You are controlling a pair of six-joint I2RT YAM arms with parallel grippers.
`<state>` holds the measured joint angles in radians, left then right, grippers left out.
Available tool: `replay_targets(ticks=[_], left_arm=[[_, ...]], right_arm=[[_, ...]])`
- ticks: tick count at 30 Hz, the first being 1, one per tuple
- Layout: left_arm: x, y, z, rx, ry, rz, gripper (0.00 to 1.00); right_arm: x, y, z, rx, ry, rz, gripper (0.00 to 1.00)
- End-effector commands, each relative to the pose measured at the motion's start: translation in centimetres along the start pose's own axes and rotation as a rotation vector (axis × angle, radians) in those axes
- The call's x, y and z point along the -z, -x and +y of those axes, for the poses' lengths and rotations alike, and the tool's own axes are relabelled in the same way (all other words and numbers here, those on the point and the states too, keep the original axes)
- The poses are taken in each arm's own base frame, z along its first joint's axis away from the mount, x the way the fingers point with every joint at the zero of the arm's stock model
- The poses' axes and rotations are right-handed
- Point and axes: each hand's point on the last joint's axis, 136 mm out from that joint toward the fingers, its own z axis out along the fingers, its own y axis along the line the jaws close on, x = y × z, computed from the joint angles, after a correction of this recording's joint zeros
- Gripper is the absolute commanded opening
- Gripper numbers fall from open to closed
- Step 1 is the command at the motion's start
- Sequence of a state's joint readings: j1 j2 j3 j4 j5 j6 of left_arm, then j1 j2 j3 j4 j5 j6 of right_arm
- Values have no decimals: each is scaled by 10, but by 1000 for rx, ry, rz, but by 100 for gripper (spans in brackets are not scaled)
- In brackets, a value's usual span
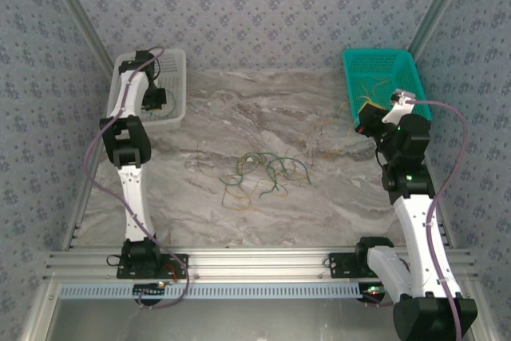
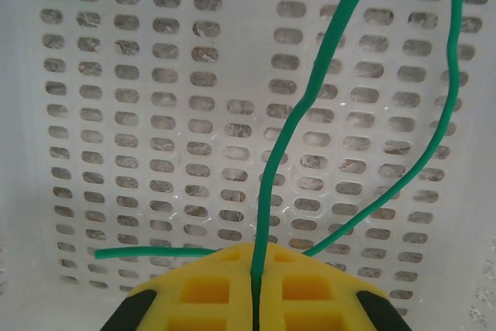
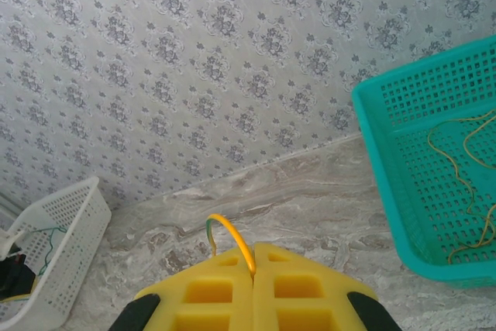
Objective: Untangle the cables
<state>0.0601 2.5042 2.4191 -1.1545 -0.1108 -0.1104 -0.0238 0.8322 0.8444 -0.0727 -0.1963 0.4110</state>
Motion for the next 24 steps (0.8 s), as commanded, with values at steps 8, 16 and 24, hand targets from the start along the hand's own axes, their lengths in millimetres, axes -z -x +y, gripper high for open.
replay_targets(ticks=[8, 16, 24], left_arm=[[-10, 8, 5, -26, -4, -2, 0], [-4, 19, 9, -27, 20, -50, 15], [48, 36, 11, 2, 2, -161, 37]], right_arm=[[7, 4, 1, 22, -10, -25, 0], [7, 4, 2, 25, -10, -22, 0], [7, 6, 5, 31, -2, -25, 0]])
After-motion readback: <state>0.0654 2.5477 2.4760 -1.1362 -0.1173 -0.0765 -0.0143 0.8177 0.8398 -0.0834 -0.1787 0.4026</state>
